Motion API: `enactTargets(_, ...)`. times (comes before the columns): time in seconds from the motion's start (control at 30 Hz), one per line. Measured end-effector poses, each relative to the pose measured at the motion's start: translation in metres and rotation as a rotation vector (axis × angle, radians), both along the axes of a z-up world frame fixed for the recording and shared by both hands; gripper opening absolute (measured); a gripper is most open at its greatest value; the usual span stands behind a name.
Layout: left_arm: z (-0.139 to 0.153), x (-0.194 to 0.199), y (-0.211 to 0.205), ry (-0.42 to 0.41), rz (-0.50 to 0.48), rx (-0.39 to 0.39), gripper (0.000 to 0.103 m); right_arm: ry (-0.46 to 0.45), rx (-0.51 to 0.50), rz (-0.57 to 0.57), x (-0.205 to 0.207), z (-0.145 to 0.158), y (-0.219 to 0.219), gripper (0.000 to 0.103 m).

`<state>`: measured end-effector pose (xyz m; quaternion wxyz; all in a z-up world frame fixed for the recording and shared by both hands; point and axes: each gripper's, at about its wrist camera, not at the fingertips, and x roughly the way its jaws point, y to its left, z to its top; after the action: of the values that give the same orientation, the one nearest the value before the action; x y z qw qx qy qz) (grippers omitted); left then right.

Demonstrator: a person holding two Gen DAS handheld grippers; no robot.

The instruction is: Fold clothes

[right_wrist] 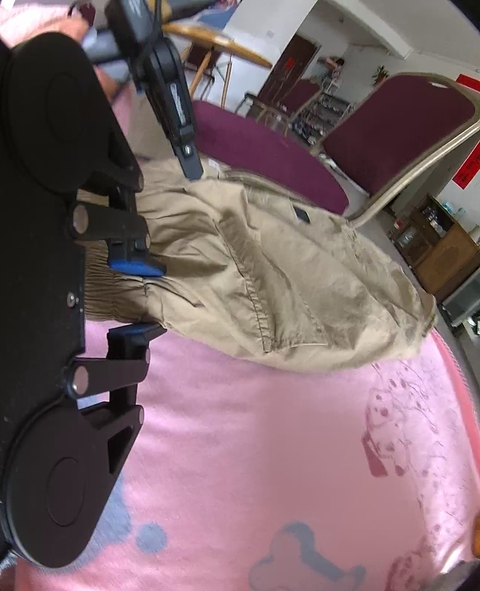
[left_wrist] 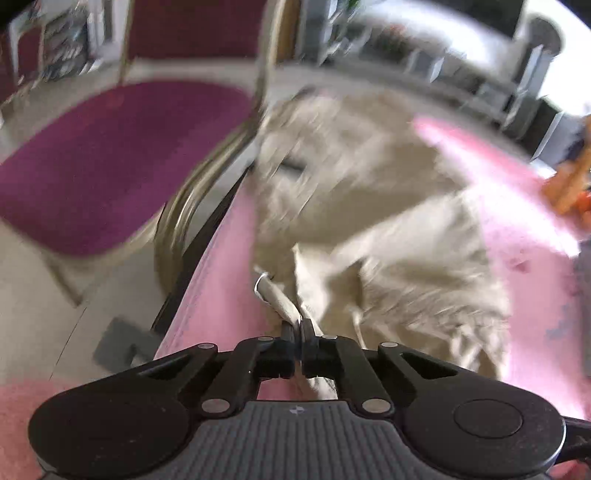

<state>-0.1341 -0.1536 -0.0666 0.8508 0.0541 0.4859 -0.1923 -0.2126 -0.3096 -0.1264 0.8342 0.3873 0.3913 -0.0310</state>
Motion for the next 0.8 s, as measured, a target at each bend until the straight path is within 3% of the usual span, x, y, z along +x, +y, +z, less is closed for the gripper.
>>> enactTargets(0.1, 0.001, 0.003, 0.000, 0.008, 0.009, 0.035, 0.017, -0.013, -0.066, 0.027, 0.004, 0.026, -0.004, 0.036)
enactTargets(0.2, 0.028, -0.006, 0.006, -0.070, -0.012, 0.036, 0.018, -0.026, -0.132, 0.055, 0.008, 0.052, -0.008, 0.037)
enactTargets(0.37, 0.087, 0.005, 0.011, -0.256, -0.046, -0.068, 0.022, -0.078, -0.274, 0.096, 0.020, 0.109, -0.020, 0.049)
enactTargets(0.43, 0.089, 0.029, 0.003, -0.262, -0.048, -0.094, 0.031, -0.112, -0.375, 0.103, 0.035, 0.134, -0.032, 0.051)
enactTargets(0.5, 0.091, 0.052, -0.005, -0.267, -0.049, -0.119, 0.032, -0.127, -0.479, 0.102, 0.052, 0.149, -0.043, 0.052)
enactTargets(0.67, 0.043, 0.135, -0.041, -0.050, 0.014, -0.099, 0.030, -0.062, -0.653, 0.078, 0.107, 0.132, -0.077, 0.050)
enactTargets(0.73, 0.036, 0.159, -0.056, -0.068, 0.010, -0.074, 0.030, -0.047, -0.658, 0.058, 0.135, 0.115, -0.092, 0.045)
enactTargets(0.8, 0.029, 0.183, -0.072, -0.087, 0.007, -0.049, 0.030, -0.033, -0.659, 0.036, 0.162, 0.098, -0.107, 0.031)
